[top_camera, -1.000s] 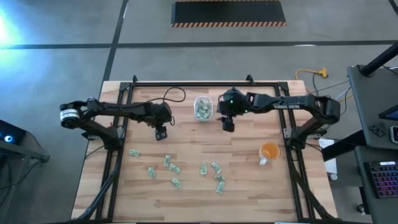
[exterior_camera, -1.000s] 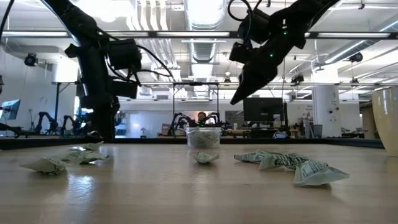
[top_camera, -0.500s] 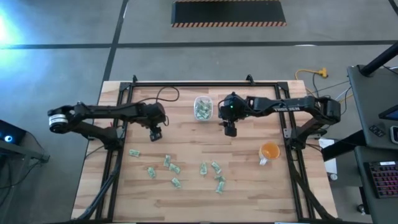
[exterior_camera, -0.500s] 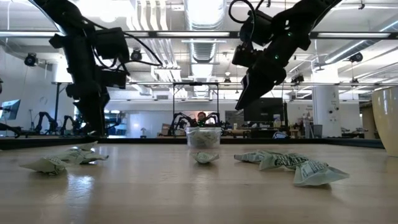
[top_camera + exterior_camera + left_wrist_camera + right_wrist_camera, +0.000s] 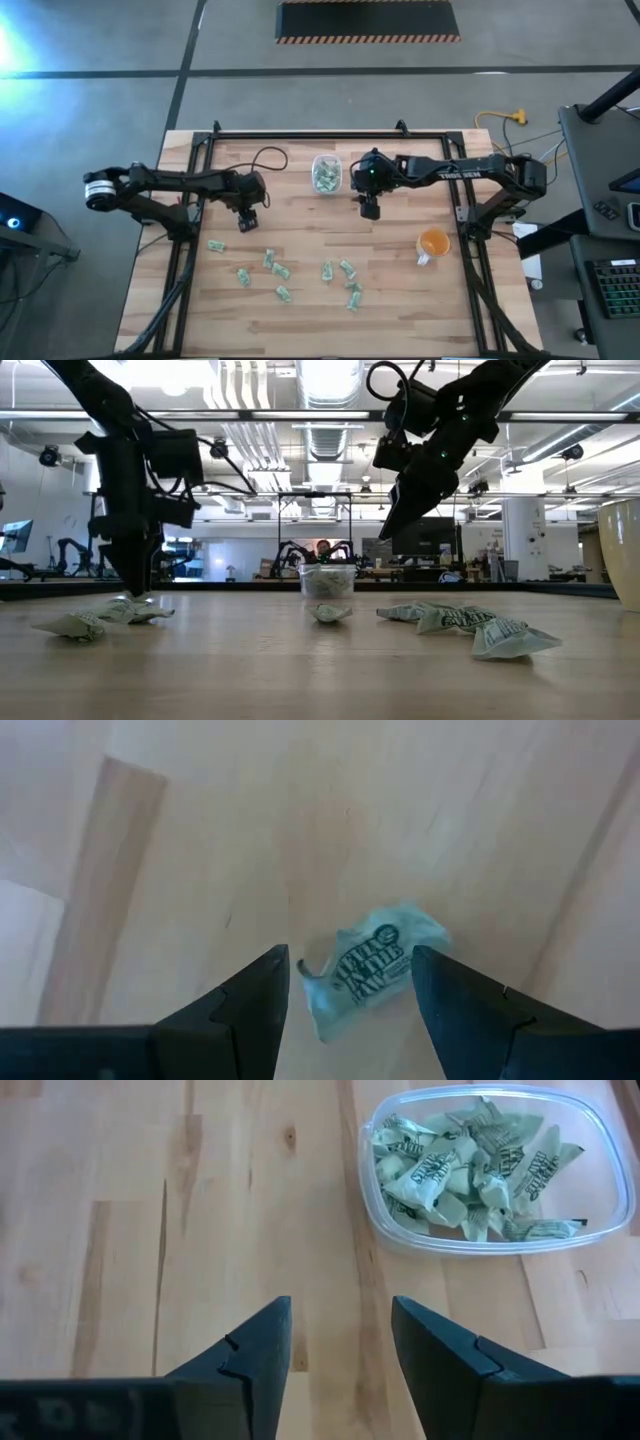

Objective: Pick and place Stevia / Truvia into bins
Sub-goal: Put the green stevia packet into the transparent bin

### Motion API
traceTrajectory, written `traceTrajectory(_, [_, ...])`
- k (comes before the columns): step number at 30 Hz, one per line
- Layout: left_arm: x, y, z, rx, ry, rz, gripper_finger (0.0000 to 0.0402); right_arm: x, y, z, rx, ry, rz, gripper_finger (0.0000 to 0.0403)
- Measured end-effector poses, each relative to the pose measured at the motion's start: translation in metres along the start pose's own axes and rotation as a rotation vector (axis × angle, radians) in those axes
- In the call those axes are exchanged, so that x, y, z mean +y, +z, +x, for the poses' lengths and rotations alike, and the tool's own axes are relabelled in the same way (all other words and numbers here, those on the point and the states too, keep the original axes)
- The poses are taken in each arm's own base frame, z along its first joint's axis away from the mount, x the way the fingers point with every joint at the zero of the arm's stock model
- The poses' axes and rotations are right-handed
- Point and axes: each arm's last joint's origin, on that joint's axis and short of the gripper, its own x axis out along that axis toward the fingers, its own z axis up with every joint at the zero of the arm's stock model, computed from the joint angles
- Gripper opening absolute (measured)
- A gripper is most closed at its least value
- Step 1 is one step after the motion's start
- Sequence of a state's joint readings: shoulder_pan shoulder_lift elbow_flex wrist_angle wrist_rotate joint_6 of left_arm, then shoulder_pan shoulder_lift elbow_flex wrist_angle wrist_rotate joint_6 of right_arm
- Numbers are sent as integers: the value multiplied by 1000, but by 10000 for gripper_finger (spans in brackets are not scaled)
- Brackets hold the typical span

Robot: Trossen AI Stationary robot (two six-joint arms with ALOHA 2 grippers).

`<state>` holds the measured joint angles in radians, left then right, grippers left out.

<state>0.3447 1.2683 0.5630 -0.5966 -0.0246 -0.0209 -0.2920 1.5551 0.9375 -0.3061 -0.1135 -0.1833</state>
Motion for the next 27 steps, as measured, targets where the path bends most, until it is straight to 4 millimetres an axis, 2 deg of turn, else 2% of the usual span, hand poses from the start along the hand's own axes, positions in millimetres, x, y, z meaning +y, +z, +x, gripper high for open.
traceTrajectory(10, [0, 1, 6, 25, -3, 2, 186, 0, 0, 0, -1, 0, 0, 154])
traceTrajectory(21, [0, 9, 2, -17, 11, 29, 50, 0, 0, 0, -2, 0, 0, 148])
traceTrajectory(27, [0, 25, -5, -163, 14, 90, 6, 0, 0, 0, -1, -1, 0, 142])
